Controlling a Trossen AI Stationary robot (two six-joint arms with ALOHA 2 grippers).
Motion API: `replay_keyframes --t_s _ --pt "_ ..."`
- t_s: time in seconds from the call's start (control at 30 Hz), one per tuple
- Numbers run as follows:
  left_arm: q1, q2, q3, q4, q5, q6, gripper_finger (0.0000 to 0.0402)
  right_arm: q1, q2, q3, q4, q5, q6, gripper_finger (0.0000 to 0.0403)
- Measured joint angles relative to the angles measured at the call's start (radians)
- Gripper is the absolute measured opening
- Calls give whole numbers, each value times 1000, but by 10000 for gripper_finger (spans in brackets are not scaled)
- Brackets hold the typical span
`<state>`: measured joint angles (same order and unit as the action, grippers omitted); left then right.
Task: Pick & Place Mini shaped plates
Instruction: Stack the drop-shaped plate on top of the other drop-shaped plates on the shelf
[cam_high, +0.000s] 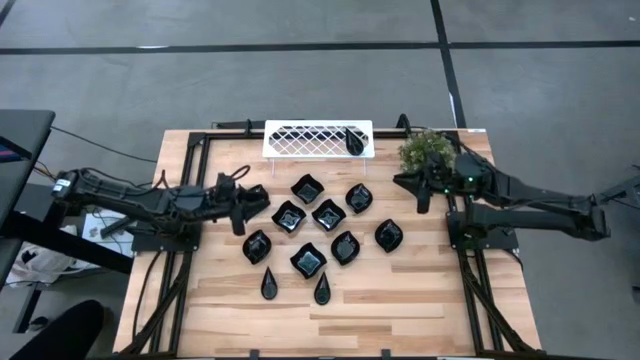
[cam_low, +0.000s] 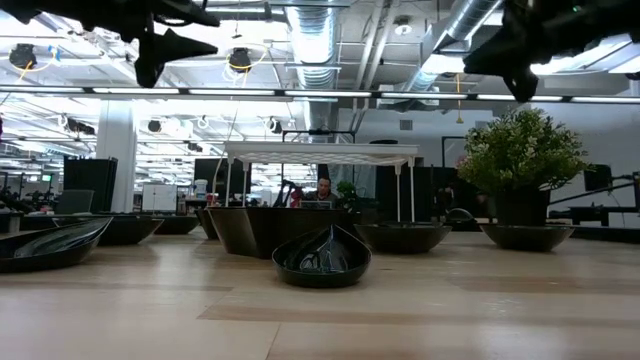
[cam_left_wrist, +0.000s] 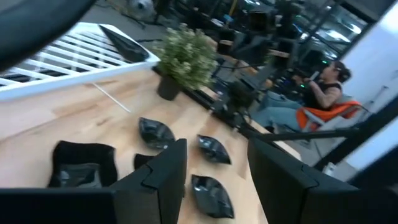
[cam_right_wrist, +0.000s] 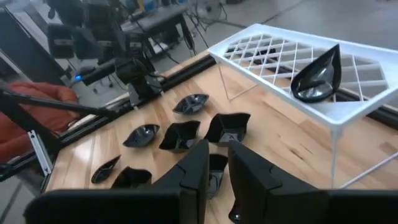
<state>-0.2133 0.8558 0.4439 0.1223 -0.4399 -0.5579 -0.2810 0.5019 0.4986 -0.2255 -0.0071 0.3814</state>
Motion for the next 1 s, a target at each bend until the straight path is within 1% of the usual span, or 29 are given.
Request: replay_keyframes --t_s 0.1,0.23,0.3,0.4,0.5,0.57,0.67,0.77,0.87,1.0 --pt "-42 0 15 1 -19 -2 172 0 -26 -55 65 0 11 56" --pt "-100 12 51 2 -101 -7 172 -1 -56 -115 133 -18 22 56" --pt "-126 40 76 0 -132 -7 172 0 -69 -138 134 -22 28 56" --pt "-153 108 121 -6 -137 -6 172 -1 -90 -173 159 -23 31 56" --pt "-171 203 183 -46 -136 -10 172 0 -120 -196 156 -23 36 56" --pt "-174 267 230 -86 -135 -43 172 0 -139 -202 157 -27 39 56" --pt "-173 362 305 -174 -106 -113 172 -1 -170 -211 156 -46 35 56" --pt "-176 446 370 -270 -42 -222 172 -1 -201 -225 153 -51 31 56" --pt "-202 511 407 -342 -20 -381 172 -1 -237 -242 152 -52 31 56" --pt "-275 564 423 -388 -16 -621 172 0 -281 -261 144 -76 36 56"
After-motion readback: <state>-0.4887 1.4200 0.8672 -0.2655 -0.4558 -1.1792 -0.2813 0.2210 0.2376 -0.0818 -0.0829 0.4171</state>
